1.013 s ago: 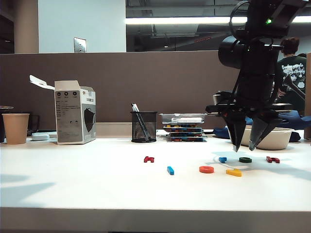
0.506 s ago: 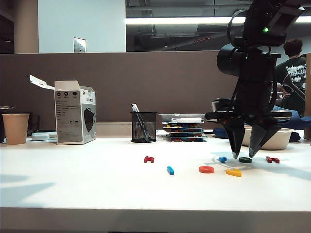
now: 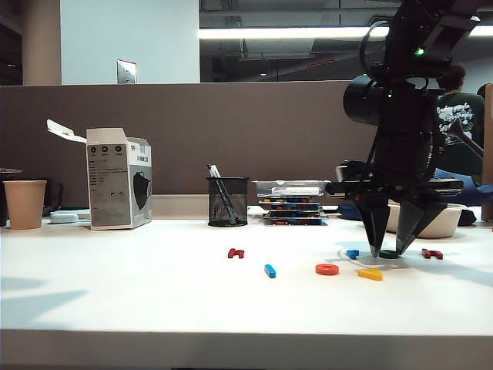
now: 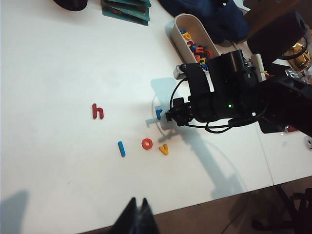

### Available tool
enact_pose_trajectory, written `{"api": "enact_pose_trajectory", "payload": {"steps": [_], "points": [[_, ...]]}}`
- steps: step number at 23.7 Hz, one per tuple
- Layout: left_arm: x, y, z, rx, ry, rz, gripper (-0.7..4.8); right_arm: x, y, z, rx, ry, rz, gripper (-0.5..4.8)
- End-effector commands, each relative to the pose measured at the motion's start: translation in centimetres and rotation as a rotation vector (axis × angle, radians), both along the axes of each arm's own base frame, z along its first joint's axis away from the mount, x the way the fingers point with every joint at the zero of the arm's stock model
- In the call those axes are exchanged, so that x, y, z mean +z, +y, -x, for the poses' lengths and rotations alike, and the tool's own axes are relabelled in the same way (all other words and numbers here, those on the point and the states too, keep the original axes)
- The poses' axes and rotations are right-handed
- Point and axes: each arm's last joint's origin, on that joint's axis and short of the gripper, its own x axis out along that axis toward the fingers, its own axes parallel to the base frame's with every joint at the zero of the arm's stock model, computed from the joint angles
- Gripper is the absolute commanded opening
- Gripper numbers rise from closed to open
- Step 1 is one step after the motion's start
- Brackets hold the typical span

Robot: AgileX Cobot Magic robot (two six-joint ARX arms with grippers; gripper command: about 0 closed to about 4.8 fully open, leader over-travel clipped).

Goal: Select the appropriate letters from the row of letter magnets placed on the table to arrange into the word "love".

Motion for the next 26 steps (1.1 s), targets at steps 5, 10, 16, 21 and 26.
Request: {"api": "enact_pose_trajectory", "payload": {"steps": [5, 10, 16, 21, 26], "points": [[0.22, 0.04, 0.05, -0.001, -0.015, 0.007, -0.05, -0.83, -0.13, 0.44, 0.001, 0.062, 0.021, 1.65], [0.22, 0.04, 0.05, -0.001, -0.015, 0.007, -0.05, -0.84, -0.15, 0.48, 0.000, 0.065, 0.025, 1.43], [0.22, 0.04, 0.05, -0.001, -0.015, 0.007, -0.05, -0.83, -0.19, 0.49, -0.002, 0.064, 0.035, 1.12], [0.22, 0.04, 0.05, -0.001, -0.015, 0.007, -0.05, -0.83, -0.26, 0.47, 0.005, 0.056, 0.063, 0.81], [0.22, 0.04, 0.05, -0.001, -0.015, 0.007, -0.05, -0.77, -0.54, 0.43, -0.020, 0.030, 0.154, 0.81]]}}
